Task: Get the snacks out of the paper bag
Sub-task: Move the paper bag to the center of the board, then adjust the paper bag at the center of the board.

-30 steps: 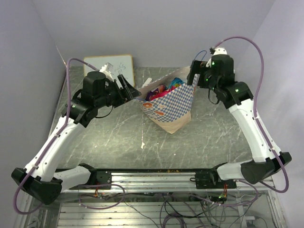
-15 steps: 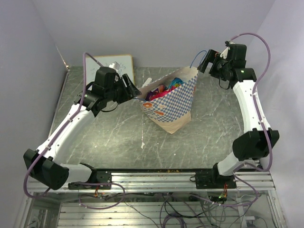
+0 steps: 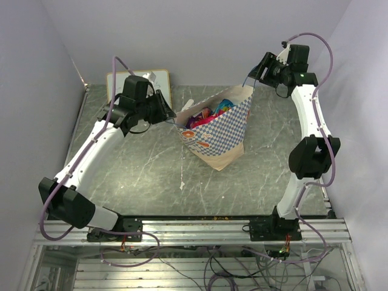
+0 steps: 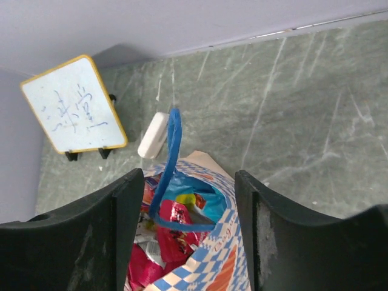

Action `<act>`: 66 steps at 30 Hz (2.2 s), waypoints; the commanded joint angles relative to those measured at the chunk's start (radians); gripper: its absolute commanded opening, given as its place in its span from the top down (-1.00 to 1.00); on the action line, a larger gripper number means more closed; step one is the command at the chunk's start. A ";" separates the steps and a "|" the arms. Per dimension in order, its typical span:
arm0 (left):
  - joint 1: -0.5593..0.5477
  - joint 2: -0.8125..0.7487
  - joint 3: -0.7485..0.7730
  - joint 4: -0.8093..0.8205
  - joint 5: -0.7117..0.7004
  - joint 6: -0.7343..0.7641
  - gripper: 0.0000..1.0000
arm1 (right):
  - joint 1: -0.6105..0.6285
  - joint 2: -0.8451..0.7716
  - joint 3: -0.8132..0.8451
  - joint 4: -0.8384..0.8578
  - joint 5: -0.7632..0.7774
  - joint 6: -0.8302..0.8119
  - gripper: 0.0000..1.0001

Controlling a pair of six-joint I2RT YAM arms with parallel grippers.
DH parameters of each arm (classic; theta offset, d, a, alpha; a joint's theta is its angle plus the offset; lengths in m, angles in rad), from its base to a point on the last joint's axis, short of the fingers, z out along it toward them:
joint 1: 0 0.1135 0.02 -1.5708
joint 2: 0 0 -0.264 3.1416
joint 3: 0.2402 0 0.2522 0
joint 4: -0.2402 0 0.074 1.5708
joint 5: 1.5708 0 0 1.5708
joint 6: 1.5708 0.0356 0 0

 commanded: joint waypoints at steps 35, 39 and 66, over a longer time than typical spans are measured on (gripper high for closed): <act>0.526 -0.047 0.343 -0.253 0.057 0.067 0.86 | 0.588 -0.211 -0.123 0.133 -0.126 0.063 1.00; 0.611 -0.034 0.382 -0.243 0.098 0.052 0.86 | 0.671 -0.174 -0.102 0.157 -0.173 0.056 1.00; 0.468 -0.096 0.149 0.163 0.468 -0.032 0.86 | 0.775 -0.307 -0.434 0.033 -0.129 -0.110 0.93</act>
